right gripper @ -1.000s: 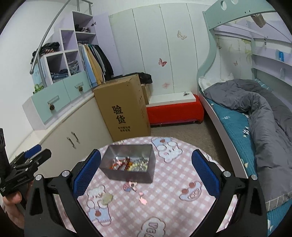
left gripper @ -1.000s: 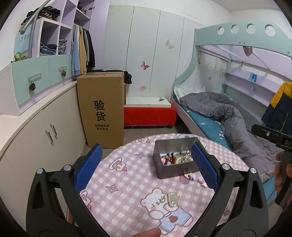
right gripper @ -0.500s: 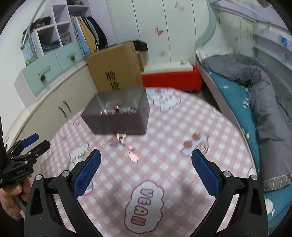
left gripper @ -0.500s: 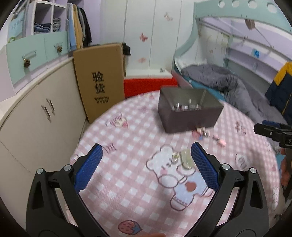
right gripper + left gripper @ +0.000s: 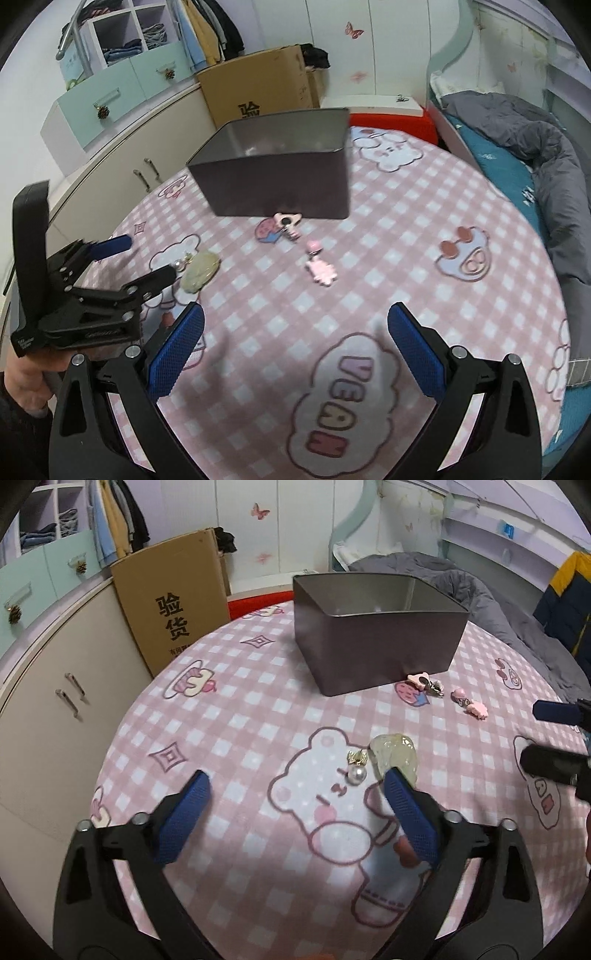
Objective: Organize jewelry
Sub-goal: 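Grasp the pearl with the left tool while the right tool grasps the jade pendant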
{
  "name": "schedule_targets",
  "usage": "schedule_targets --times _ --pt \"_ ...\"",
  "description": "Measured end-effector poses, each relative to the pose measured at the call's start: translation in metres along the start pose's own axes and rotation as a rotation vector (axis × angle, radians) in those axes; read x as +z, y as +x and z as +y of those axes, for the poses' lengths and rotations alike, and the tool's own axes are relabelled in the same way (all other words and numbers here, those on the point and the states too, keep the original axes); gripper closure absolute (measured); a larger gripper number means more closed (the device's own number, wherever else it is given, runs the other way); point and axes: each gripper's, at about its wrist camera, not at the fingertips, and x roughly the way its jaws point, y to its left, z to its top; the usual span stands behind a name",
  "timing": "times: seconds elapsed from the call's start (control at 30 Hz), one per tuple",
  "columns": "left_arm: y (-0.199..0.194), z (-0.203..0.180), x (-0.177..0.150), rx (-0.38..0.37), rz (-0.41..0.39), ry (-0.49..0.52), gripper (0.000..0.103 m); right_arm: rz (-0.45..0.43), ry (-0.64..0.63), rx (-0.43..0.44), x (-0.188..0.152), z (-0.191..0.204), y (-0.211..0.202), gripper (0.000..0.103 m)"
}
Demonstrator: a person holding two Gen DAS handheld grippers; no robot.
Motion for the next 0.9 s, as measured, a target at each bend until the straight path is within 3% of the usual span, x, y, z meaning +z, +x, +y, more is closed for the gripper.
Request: schedule_targets --times 0.03,0.1,0.13,0.2,0.27,0.4,0.5,0.7,0.77,0.83,0.9 --pt "0.003 0.0 0.001 -0.007 0.012 0.002 0.032 0.003 -0.002 0.003 -0.001 0.002 0.001 0.007" --pt "0.008 -0.001 0.003 -0.042 0.027 0.007 0.045 0.009 -0.008 0.008 -0.001 0.005 0.004 0.007" --pt "0.007 -0.002 0.003 -0.053 0.022 0.01 0.062 0.012 -0.013 0.013 -0.001 0.008 0.004 0.007" --pt "0.006 -0.005 0.002 -0.077 0.018 0.023 0.074 0.017 -0.024 0.018 -0.001 0.013 0.008 0.007" --pt "0.004 -0.006 0.001 -0.105 0.016 0.024 0.093 0.02 -0.033 0.028 0.0 0.018 0.012 0.007" --pt "0.004 0.005 0.0 -0.162 0.017 -0.034 0.093 0.035 -0.075 0.052 0.004 0.037 0.028 0.008" --pt "0.0 0.011 -0.003 -0.159 0.013 -0.046 0.093 0.046 -0.105 0.072 0.01 0.052 0.041 0.011" --pt "-0.008 0.023 -0.008 -0.143 0.008 -0.069 0.093 0.051 -0.159 0.058 0.018 0.072 0.063 0.027" --pt "-0.011 0.027 -0.009 -0.14 0.005 -0.077 0.093 0.041 -0.211 0.027 0.019 0.08 0.068 0.051" --pt "-0.014 0.03 -0.01 -0.138 0.0 -0.088 0.093 0.036 -0.245 0.011 0.018 0.084 0.068 0.068" --pt "-0.017 0.032 -0.011 -0.14 -0.008 -0.094 0.093 0.041 -0.242 0.028 0.018 0.083 0.067 0.069"
